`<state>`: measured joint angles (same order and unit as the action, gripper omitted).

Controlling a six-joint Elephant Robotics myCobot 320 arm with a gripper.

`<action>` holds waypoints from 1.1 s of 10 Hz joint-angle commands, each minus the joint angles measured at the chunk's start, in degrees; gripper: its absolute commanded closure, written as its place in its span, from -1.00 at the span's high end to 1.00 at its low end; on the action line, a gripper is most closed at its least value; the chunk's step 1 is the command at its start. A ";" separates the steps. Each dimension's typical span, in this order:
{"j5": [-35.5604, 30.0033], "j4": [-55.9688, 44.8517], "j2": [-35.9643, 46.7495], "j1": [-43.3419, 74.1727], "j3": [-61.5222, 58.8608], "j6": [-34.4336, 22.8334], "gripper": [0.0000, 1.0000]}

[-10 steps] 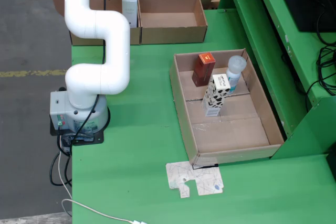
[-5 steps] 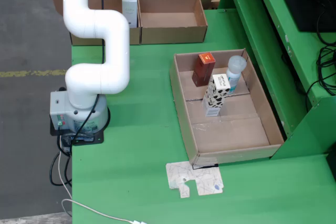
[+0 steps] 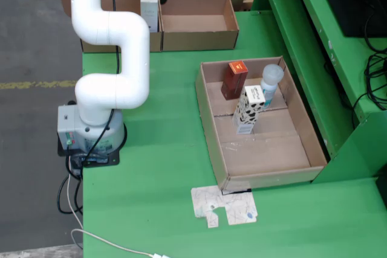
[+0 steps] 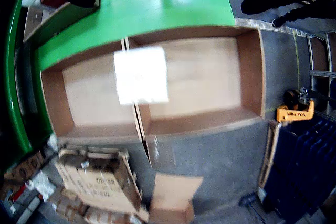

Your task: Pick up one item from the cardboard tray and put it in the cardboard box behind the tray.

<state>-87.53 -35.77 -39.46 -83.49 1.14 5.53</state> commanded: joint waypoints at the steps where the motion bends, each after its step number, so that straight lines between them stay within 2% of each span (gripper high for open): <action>1: -3.89 -12.25 6.76 1.29 -1.14 6.48 1.00; 2: -3.89 -12.25 6.76 1.29 -1.14 6.48 1.00; 3: -6.14 -21.79 10.94 3.13 -1.14 10.37 1.00; 7: -6.14 -21.79 10.94 3.13 -1.14 10.37 1.00; 8: -7.60 -29.68 14.18 4.67 -1.14 13.68 1.00; 9: -8.25 -34.37 15.93 5.33 -1.14 14.36 1.00; 10: -8.25 -34.37 15.94 5.33 -1.14 14.36 1.00; 11: -10.33 -46.64 20.47 11.14 -1.14 14.42 1.00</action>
<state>-95.36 -61.78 -25.13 -78.75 1.05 19.59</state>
